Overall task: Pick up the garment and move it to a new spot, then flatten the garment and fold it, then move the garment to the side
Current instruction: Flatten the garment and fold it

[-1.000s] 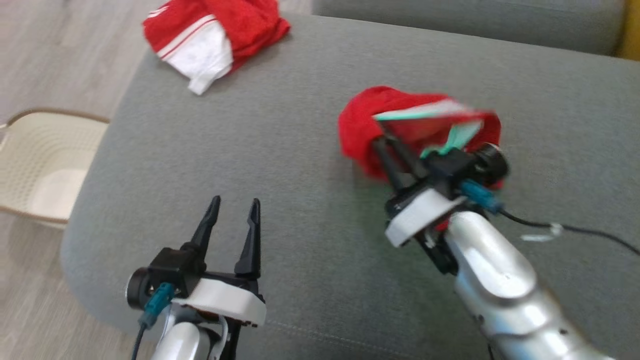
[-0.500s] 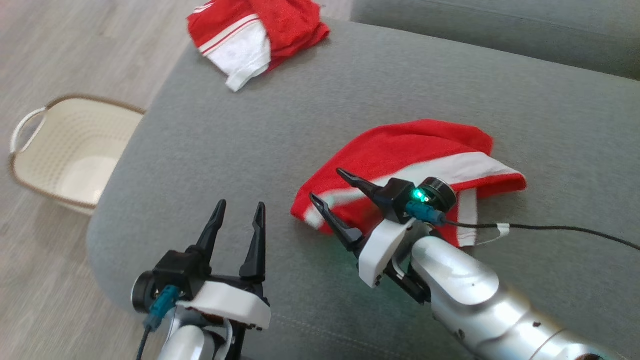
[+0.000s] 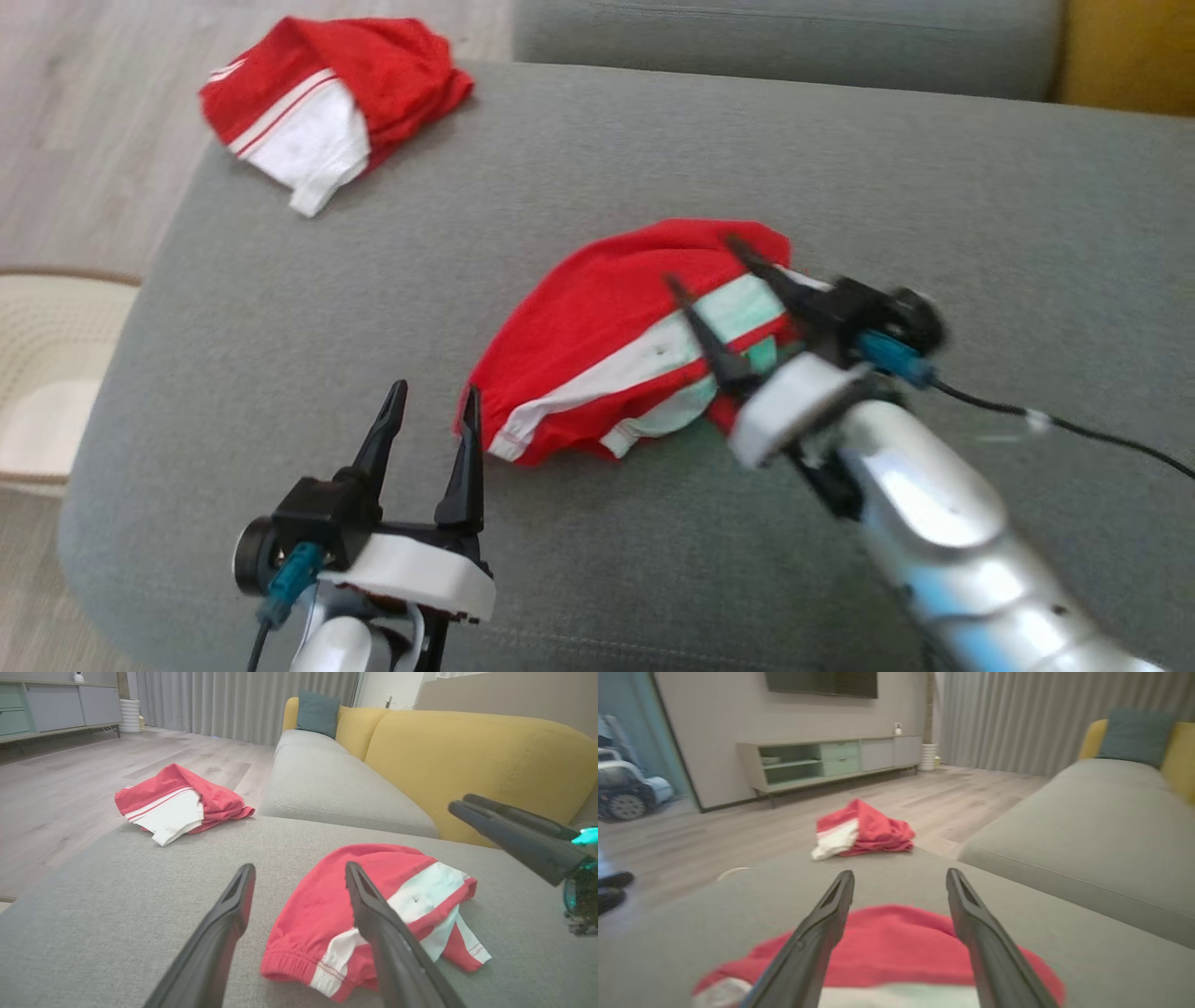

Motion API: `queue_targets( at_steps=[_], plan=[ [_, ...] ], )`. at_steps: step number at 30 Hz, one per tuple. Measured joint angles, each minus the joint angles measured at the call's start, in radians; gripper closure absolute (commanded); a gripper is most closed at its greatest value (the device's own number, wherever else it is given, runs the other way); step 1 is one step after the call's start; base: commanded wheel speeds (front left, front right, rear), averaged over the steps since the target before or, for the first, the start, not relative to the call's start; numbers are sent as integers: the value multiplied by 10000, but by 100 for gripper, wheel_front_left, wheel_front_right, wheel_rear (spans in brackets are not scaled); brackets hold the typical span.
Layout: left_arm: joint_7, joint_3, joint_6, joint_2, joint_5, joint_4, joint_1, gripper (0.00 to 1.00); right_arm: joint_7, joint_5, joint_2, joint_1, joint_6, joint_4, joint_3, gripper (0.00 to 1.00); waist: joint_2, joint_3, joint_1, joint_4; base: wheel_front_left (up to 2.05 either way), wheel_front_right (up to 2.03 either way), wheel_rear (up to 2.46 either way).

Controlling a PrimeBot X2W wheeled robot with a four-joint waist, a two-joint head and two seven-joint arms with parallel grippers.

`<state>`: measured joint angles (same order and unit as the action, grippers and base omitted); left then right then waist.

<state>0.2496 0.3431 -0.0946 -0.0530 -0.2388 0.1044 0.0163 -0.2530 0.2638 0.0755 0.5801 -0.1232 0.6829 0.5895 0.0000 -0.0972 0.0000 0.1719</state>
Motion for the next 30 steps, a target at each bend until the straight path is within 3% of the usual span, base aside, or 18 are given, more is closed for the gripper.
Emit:
queue_targets(
  at_steps=[6,10,16,25,26,27,28,29,30],
  plan=[
    [0,44,79,0,2,-31,0,0,-13,-1988,612,-716,0,894,-2286,0,0,-119,0,-170,0,0,0],
    [0,67,82,0,84,-31,3,0,-21,-2938,656,-765,0,1569,-3216,0,0,-275,0,-59,0,0,0],
    [0,117,159,0,84,-31,64,0,-21,-4015,660,-467,0,2694,-4080,0,0,-551,0,195,0,0,0],
    [0,128,171,0,188,-31,219,0,-21,-5191,660,881,0,4136,-4468,0,0,-947,0,652,0,0,0],
    [0,125,171,0,188,-31,251,0,-21,-5244,658,933,0,4219,-4504,17,0,-977,0,696,0,0,0],
    [0,119,171,2,190,-31,291,0,-21,-5296,656,977,0,4303,-4556,52,0,-1003,0,734,0,0,0],
    [0,109,171,2,194,-31,311,0,-21,-5308,656,1011,0,4368,-4604,66,0,-1022,0,764,0,0,0],
    [0,102,169,2,221,-31,310,0,-21,-5308,656,1054,0,4422,-4638,90,0,-1035,0,783,0,0,0],
    [0,88,169,2,253,-31,309,0,-21,-5308,650,1081,0,4420,-4661,100,0,-1038,0,787,0,0,0]
  ],
)
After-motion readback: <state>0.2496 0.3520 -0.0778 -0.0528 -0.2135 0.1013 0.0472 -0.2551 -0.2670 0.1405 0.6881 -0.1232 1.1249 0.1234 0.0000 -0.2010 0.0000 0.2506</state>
